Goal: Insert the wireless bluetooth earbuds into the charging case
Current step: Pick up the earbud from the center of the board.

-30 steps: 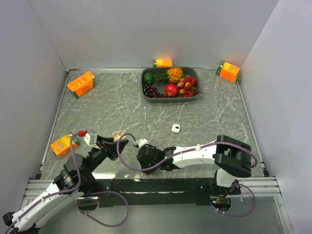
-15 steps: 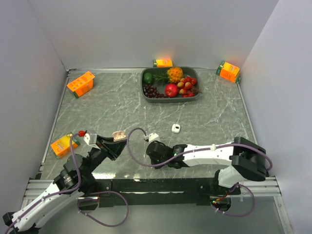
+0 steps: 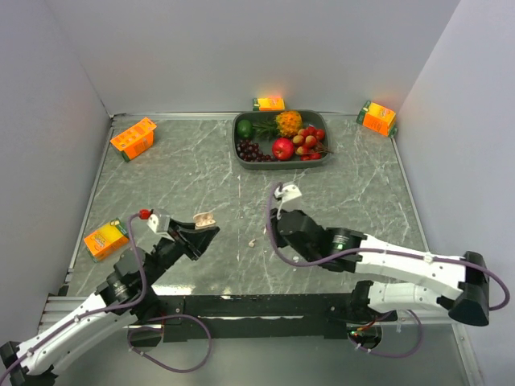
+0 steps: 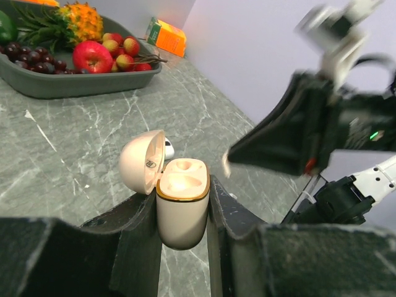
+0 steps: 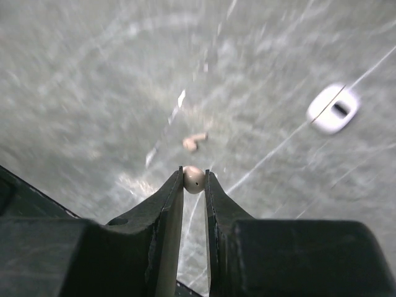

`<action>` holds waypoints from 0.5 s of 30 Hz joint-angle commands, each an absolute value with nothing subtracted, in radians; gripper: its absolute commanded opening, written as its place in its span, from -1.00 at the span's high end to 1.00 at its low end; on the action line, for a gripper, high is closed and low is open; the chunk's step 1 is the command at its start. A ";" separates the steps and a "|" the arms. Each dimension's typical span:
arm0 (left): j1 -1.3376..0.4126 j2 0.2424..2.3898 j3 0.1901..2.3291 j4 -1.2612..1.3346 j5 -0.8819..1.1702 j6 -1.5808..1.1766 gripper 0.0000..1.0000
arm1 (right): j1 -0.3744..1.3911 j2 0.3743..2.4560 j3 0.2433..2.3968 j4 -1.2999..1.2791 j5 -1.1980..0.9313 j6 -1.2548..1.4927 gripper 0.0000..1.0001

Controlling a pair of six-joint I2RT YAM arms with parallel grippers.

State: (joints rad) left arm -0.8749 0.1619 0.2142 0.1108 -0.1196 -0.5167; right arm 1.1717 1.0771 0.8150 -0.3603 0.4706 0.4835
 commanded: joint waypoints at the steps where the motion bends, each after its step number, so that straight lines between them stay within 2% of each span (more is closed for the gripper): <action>1: -0.879 0.244 0.230 0.270 -0.077 -0.500 0.98 | 1.173 0.983 0.914 -0.411 0.591 0.391 1.00; 9: -0.879 0.376 0.264 0.405 -0.015 -0.466 0.98 | 1.174 0.907 1.014 -0.463 0.641 0.302 1.00; 15: -0.879 0.460 0.293 0.451 0.095 -0.445 0.98 | 1.173 0.931 1.147 -0.566 0.578 0.345 1.00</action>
State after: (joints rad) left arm -0.8749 0.4301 0.2329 0.3424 -0.0071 -0.4744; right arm 1.1717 0.9268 1.0370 -0.4850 0.5953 0.3336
